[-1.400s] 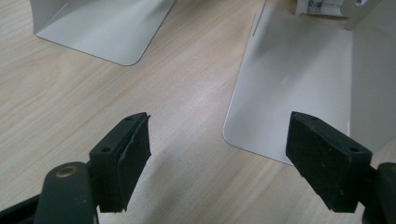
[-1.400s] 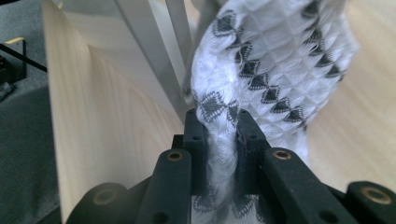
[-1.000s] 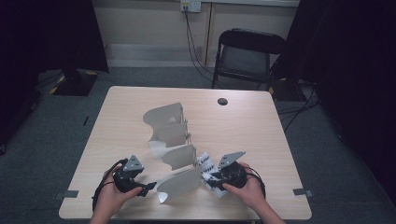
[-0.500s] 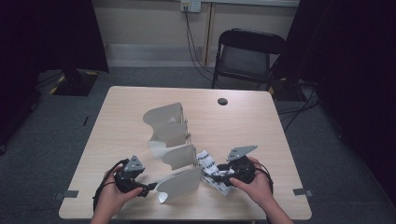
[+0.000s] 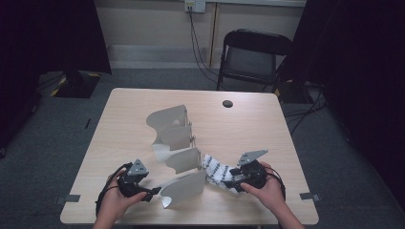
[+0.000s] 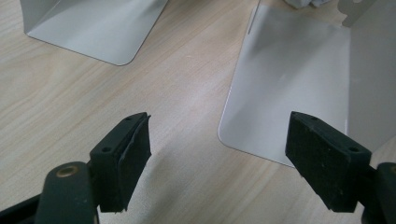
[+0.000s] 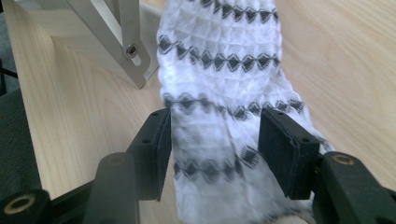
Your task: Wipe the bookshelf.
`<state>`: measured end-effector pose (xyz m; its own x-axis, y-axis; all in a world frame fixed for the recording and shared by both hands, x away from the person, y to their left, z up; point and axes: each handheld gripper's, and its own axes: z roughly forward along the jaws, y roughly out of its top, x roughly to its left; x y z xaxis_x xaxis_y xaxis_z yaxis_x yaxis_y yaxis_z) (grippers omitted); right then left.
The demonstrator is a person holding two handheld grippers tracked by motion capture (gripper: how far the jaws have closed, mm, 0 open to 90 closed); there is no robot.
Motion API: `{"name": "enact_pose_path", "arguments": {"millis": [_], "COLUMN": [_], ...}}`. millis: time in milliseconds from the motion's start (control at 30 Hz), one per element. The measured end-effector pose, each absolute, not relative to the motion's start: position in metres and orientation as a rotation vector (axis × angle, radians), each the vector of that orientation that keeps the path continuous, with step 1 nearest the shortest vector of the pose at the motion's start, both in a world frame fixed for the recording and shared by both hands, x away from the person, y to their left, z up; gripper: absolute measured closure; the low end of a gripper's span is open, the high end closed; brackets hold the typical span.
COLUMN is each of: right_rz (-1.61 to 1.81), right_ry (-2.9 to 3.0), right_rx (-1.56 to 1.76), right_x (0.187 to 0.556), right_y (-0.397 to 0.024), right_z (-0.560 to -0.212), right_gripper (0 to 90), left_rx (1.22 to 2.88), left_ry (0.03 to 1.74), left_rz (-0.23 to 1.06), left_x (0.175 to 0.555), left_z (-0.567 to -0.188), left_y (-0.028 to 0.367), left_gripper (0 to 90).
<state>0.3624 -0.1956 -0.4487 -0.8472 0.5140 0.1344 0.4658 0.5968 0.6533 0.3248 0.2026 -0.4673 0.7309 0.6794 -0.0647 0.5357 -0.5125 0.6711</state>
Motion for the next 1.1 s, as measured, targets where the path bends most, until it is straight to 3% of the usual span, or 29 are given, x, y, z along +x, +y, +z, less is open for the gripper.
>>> {"name": "enact_pose_path", "arguments": {"millis": [267,500,600,733,900,1100], "right_rz": [1.135,1.073,1.030,1.025,0.994,1.022], "right_ry": [2.700,2.735,2.728,2.675,2.708,2.751], "right_rx": [0.879,0.884,0.858,0.843,0.810,0.843], "right_x": [0.365,0.372,0.370,0.362,0.354,0.354], "right_y": [-0.203,-0.188,-0.183,-0.181,-0.176,-0.177], "right_z": [-0.440,-0.467,-0.479,-0.482,-0.478,-0.472], "right_gripper": [45.0,36.7,37.2,45.9,70.2,75.2], "left_rx": [2.252,2.243,2.249,2.252,2.262,2.260], "left_ry": [0.906,0.916,0.910,0.914,0.904,0.902], "left_rz": [0.273,0.260,0.260,0.268,0.272,0.267], "left_x": [0.325,0.325,0.326,0.326,0.326,0.326], "left_z": [-0.467,-0.469,-0.470,-0.469,-0.468,-0.468], "left_y": [0.201,0.201,0.202,0.202,0.202,0.203], "left_gripper": [22.1,22.1,22.1,22.1,22.3,22.3]}}
